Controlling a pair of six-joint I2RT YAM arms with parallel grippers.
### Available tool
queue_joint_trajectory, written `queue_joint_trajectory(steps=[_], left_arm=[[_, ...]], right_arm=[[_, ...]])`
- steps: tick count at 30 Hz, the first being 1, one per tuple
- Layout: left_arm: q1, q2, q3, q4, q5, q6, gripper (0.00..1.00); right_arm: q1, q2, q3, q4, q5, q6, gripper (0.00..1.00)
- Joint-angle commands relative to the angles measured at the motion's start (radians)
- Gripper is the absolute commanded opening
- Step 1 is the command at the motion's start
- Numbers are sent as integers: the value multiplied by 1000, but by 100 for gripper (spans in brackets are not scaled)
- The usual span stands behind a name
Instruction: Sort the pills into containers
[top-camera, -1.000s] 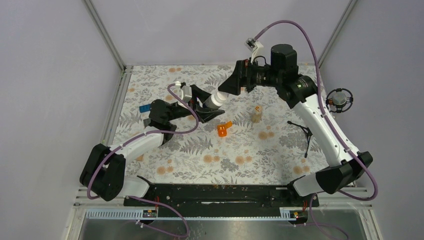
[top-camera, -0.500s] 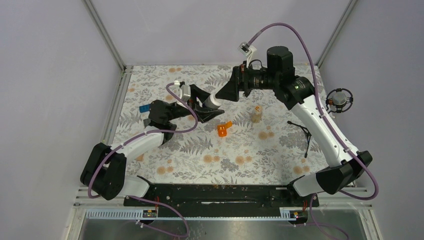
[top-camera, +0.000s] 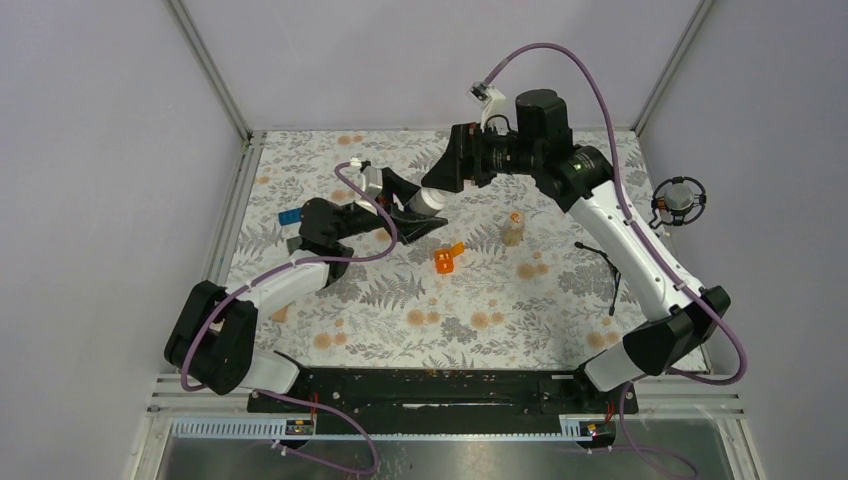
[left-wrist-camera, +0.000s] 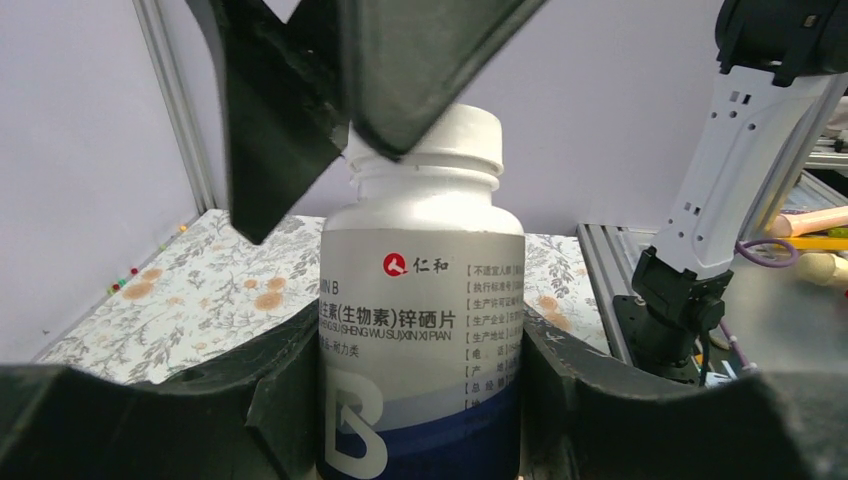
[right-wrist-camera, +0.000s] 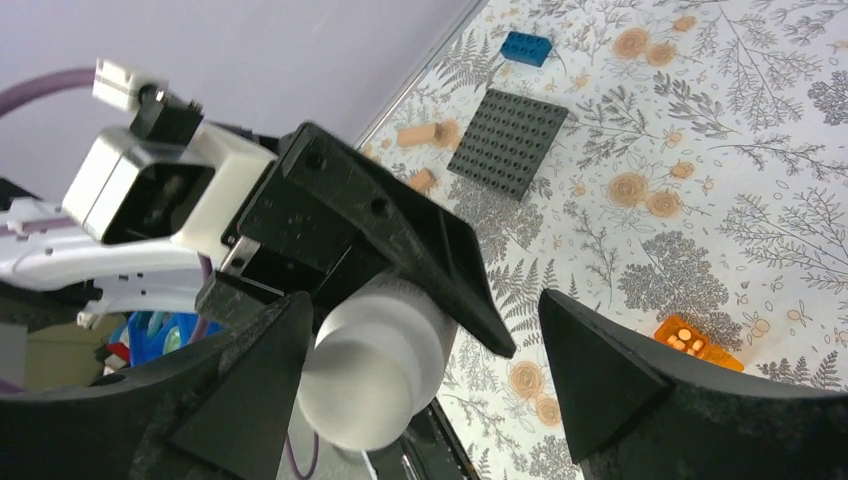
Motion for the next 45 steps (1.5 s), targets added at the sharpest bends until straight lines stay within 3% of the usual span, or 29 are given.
queue_joint_trajectory(steps=[1, 8, 14, 21, 25, 33, 38, 45], left_arm=[[-2, -13, 1, 156, 30, -29, 0], [0, -12, -7, 163, 24, -33, 0], [9, -7, -28, 149, 17, -26, 0], [11, -12, -34, 94, 34, 4, 0], [11, -24, -32, 45, 53, 31, 0], [11, -39, -20, -24, 109, 47, 0], [11, -35, -11, -33, 126, 43, 0], [11, -21, 5, -17, 147, 25, 0]], right_arm=[[-3, 52, 55, 10, 113, 58, 91], [-11, 99, 109, -66, 232, 121, 92], [-75, 35, 87, -17, 167, 153, 94], [-86, -60, -19, 67, -264, -143, 94], [-81, -92, -34, 26, -370, -271, 94], [4, -10, 154, -366, -235, -644, 90], [18, -11, 142, -335, -194, -654, 90], [30, 9, 143, -326, -173, -650, 82]])
